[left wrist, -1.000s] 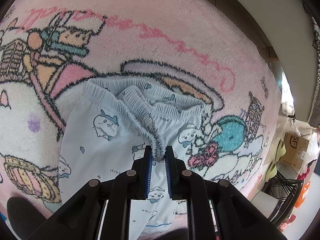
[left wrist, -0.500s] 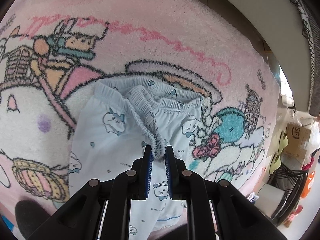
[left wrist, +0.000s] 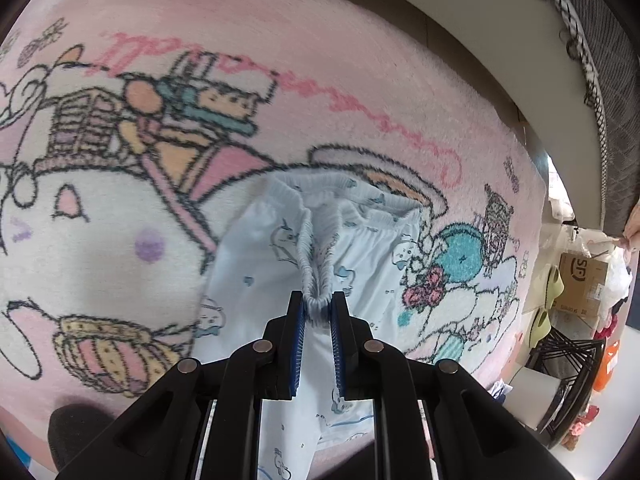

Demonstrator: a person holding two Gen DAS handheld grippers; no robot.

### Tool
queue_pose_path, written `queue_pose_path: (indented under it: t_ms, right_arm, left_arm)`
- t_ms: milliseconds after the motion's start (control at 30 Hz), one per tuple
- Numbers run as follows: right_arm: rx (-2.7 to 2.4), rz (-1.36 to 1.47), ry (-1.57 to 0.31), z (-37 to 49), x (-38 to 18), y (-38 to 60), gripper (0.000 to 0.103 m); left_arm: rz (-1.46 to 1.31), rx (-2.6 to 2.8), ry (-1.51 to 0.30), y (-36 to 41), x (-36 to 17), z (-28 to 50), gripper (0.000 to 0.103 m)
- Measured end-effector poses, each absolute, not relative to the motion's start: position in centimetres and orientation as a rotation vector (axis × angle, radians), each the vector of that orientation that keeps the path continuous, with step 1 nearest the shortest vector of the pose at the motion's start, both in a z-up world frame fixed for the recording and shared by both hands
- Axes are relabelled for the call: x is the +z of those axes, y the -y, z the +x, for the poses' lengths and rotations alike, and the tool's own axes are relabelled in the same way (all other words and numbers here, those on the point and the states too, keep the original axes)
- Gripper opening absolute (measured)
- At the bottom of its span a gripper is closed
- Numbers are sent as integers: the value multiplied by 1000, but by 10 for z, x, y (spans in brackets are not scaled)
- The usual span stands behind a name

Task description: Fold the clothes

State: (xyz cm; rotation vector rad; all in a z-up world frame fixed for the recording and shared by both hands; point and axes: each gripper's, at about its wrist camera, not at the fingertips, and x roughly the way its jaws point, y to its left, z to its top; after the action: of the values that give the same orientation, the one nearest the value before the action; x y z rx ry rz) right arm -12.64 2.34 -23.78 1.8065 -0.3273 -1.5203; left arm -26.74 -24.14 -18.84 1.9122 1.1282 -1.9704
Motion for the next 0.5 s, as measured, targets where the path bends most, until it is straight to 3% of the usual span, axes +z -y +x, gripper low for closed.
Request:
queue_pose_path:
  t_ms: [500]
  right_arm:
    - [-1467,1751,207,-109,-213,31,5]
  left_arm:
    - [1899,-1952,-1164,302,-185,-250,11]
